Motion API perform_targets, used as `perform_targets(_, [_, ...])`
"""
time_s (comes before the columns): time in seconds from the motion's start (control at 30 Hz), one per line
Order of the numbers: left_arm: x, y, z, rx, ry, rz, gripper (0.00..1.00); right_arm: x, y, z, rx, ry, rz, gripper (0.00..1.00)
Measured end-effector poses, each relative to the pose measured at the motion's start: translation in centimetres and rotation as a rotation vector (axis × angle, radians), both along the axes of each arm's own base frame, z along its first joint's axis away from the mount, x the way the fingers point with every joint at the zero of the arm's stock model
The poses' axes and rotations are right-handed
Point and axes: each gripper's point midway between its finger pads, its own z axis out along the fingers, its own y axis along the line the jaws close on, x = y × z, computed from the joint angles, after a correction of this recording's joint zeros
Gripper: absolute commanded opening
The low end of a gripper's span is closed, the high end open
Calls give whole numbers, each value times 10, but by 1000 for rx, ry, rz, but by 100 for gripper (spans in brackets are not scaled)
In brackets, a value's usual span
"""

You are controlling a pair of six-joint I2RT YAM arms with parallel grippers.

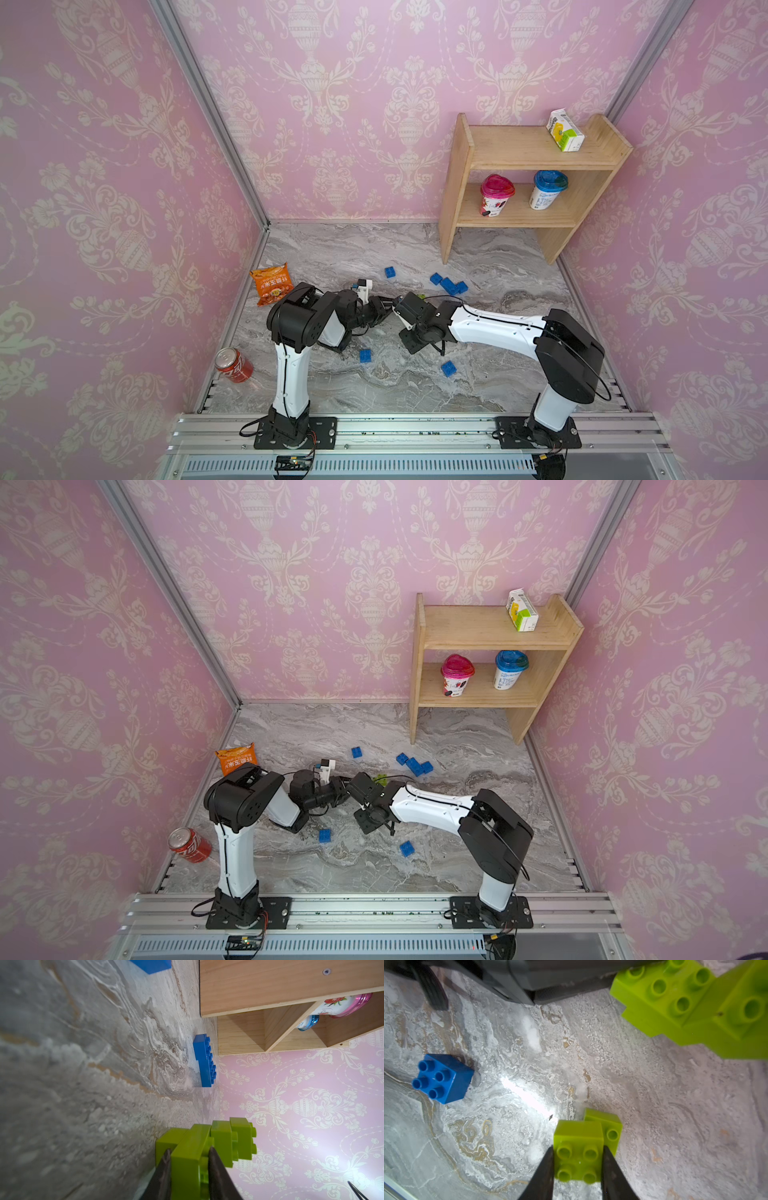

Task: Assemble the letter v with lego
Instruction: Assemble the lego brick with the lego brick.

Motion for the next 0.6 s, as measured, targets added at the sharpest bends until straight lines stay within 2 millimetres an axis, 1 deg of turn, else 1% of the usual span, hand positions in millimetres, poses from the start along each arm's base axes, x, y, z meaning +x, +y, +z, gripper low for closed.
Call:
perform_targets(0.33, [0, 0, 0, 1, -1, 2, 26, 1, 2, -3, -5, 5, -5, 4])
perform_targets(0.43, [0, 0, 0, 1, -1, 2, 26, 5, 7, -2, -6, 4, -17, 2])
perform_targets(0.6, [0, 0, 0, 1, -2, 2, 26, 8, 14, -2, -6, 16, -87, 0])
